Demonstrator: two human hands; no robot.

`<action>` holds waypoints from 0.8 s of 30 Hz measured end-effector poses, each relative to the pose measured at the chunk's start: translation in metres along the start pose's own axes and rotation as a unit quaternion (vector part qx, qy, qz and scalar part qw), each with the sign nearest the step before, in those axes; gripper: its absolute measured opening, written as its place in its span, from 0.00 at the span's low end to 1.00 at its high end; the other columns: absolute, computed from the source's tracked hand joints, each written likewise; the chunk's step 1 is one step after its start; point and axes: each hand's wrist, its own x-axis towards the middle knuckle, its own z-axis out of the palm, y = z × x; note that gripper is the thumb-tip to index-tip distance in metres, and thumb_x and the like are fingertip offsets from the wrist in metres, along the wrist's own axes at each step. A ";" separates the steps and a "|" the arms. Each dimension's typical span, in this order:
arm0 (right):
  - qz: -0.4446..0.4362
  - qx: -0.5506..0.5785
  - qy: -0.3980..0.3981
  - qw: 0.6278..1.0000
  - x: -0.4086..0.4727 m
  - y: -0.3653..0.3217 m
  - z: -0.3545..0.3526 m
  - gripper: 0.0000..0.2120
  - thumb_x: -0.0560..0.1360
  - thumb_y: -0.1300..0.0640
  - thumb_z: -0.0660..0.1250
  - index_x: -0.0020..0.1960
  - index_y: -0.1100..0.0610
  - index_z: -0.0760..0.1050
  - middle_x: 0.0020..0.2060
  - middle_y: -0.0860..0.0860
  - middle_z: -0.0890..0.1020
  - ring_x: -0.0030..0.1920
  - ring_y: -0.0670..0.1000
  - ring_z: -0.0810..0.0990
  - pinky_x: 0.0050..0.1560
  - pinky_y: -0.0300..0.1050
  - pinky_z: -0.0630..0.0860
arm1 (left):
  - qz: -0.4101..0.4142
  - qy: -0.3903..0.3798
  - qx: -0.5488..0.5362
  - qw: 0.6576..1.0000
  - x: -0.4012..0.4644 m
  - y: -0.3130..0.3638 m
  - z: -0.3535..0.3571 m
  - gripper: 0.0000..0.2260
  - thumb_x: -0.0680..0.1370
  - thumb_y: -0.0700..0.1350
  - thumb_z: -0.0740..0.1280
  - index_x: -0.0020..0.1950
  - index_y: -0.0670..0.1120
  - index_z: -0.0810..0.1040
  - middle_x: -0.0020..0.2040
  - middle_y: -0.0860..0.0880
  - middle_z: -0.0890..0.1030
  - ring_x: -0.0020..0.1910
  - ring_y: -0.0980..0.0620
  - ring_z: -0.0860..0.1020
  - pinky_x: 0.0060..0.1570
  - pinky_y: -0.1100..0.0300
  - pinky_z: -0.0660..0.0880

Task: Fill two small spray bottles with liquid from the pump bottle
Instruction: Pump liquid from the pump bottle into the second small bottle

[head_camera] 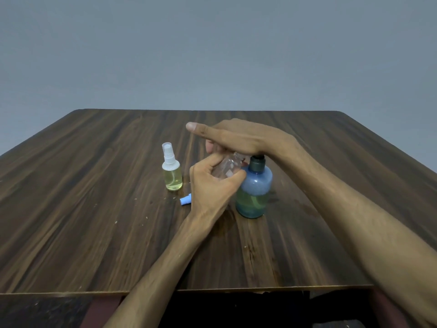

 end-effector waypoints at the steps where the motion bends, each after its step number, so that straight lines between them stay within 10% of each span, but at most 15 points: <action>1: 0.000 -0.012 -0.005 1.000 0.000 0.000 0.001 0.41 0.81 0.24 0.47 0.53 0.57 0.83 0.43 0.50 0.87 0.47 0.53 0.86 0.55 0.50 0.79 | -0.002 0.000 0.002 1.000 0.000 0.000 0.000 0.07 0.70 0.39 0.73 0.46 0.40 0.88 0.38 0.45 0.86 0.38 0.57 0.80 0.41 0.59 0.77; 19: 0.026 0.028 0.088 0.995 0.005 0.007 -0.015 0.35 0.85 0.30 0.50 0.46 0.53 0.85 0.36 0.49 0.89 0.35 0.44 0.87 0.43 0.44 0.76 | 0.058 -0.002 0.010 0.998 -0.003 0.003 0.007 0.10 0.71 0.36 0.72 0.50 0.41 0.88 0.42 0.48 0.87 0.43 0.55 0.83 0.44 0.56 0.81; 24: 0.037 -0.002 0.124 0.992 0.007 0.014 0.002 0.35 0.86 0.33 0.51 0.45 0.55 0.86 0.34 0.47 0.88 0.39 0.47 0.86 0.53 0.52 0.82 | 0.046 -0.006 0.006 0.999 -0.001 0.003 0.006 0.06 0.72 0.36 0.72 0.46 0.43 0.86 0.37 0.55 0.82 0.38 0.61 0.78 0.41 0.64 0.75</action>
